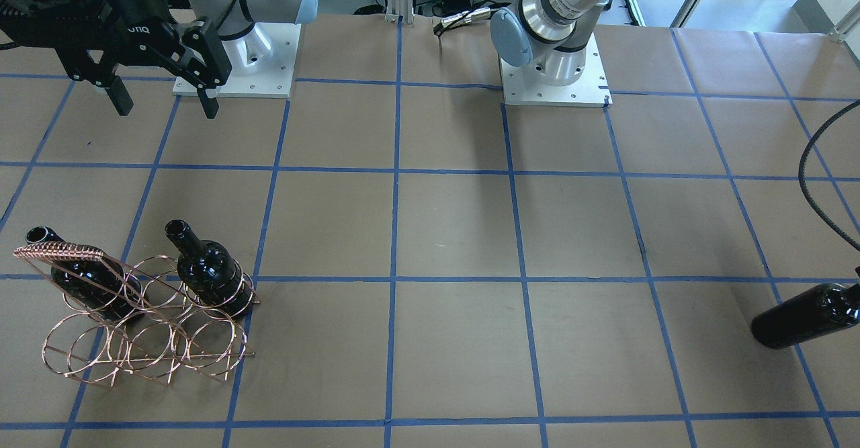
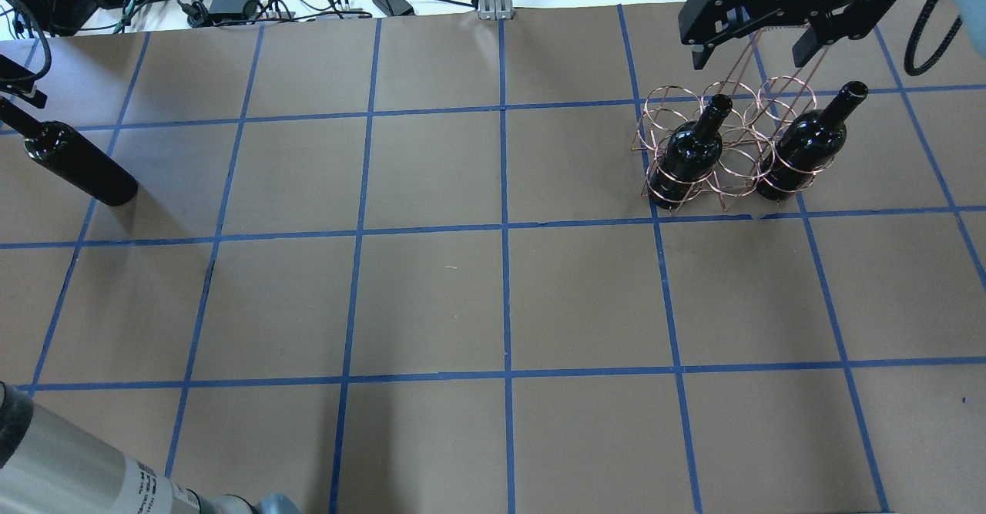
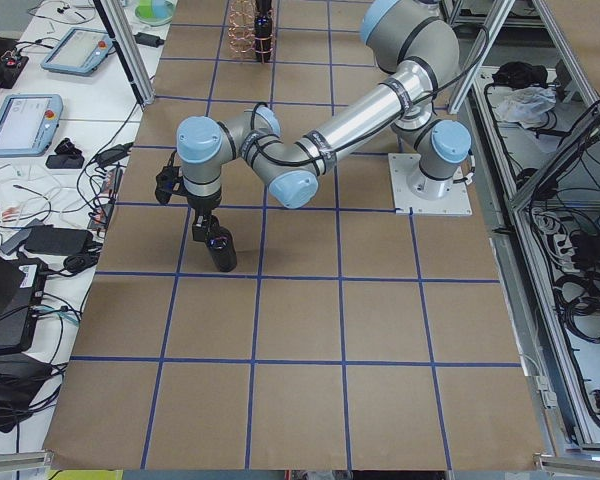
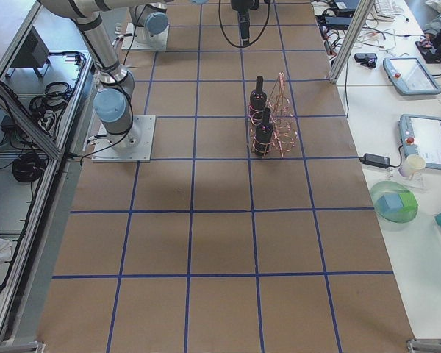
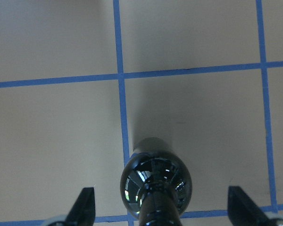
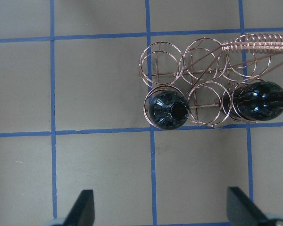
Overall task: Place wine into wine basket
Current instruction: 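Lower the left gripper around the bottle neck and close it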
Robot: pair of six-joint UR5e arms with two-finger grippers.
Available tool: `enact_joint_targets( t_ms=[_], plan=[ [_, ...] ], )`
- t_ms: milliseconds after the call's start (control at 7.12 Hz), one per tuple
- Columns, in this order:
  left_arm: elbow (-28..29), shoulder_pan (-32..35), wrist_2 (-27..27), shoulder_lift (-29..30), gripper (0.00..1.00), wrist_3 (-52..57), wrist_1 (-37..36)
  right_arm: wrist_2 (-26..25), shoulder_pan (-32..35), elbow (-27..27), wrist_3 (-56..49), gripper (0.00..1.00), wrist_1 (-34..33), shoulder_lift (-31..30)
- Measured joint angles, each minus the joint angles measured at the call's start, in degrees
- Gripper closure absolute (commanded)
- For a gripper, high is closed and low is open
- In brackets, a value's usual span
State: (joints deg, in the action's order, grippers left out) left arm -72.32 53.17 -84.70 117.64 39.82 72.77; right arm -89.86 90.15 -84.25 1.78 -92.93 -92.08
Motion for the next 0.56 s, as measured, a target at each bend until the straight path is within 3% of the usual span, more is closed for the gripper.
enact_joint_targets(
  t_ms=[421,562],
  plan=[
    [-0.3,0.0,-0.4,0.3,0.04,-0.2,0.8,-0.1,-0.1,0.1,0.2,0.0,0.2,0.0],
    [-0.4,0.0,-0.6,0.2,0.09,-0.3,1.6,-0.1,-0.1,0.1,0.2,0.0,0.3,0.0]
  ],
)
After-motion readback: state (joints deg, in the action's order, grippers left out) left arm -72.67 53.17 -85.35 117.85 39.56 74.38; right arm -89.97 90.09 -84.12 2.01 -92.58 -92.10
